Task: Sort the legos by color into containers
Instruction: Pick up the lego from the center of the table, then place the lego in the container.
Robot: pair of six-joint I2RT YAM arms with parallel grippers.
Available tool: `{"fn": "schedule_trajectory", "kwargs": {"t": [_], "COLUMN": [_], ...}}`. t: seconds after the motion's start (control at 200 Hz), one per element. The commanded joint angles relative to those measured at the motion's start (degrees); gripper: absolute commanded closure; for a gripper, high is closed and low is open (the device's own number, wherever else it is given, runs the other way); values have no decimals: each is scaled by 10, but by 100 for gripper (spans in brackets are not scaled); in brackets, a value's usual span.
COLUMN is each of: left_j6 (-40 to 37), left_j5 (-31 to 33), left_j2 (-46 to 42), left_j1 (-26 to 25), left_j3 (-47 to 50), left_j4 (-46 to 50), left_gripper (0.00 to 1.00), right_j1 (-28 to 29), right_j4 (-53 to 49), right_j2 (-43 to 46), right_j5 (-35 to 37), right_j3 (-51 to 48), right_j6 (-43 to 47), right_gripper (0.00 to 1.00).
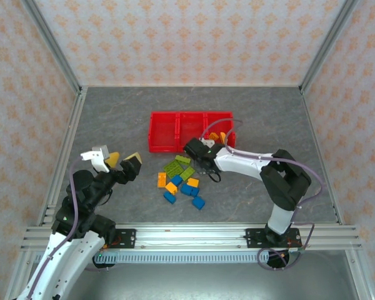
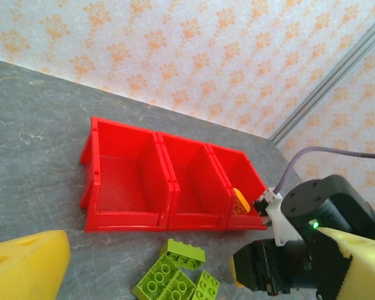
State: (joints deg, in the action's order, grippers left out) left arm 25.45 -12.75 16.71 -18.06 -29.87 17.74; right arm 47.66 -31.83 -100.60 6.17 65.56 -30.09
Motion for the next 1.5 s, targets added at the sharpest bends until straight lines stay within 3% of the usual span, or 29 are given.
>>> {"fn": "schedule_trajectory", "kwargs": {"t": [0.0,0.225,0.38,0.531,0.851,0.956,1.081,1.146,1.316,1.492], "left_j6": [2,2,-6,-10,-10,-11,-11,-11,-11,-11], "left_j5": [17,19,-53,-65,-37,-36,-34,-28,-17,-15], "left_j2": [-8,-2,14,33,59,64,78,85,95,97], "left_j1": [-6,-6,-6,-11,-11,-11,-11,-11,-11,-12], "left_j3": [0,2,9,9,6,7,5,3,0,1], "left_j4": [2,0,-21,-22,-15,-16,-13,-11,-5,-6], "left_gripper": [1,1,1,1,1,1,1,1,1,1], "right_j1": [-17,-74,-145,-195,-226,-230,-230,-229,-217,-190], "right_j4": [9,4,1,12,38,48,41,41,49,53], "right_j2": [22,22,-19,-76,-180,-200,-209,-195,-121,-42], "right_j5": [12,38,20,-8,-34,-29,-33,-32,-51,-81], "right_j3": [48,121,186,240,284,293,307,302,257,204], "right_j6": [66,138,187,214,221,221,201,191,178,171], "right_gripper": [74,73,73,71,67,57,29,20,10,7]}}
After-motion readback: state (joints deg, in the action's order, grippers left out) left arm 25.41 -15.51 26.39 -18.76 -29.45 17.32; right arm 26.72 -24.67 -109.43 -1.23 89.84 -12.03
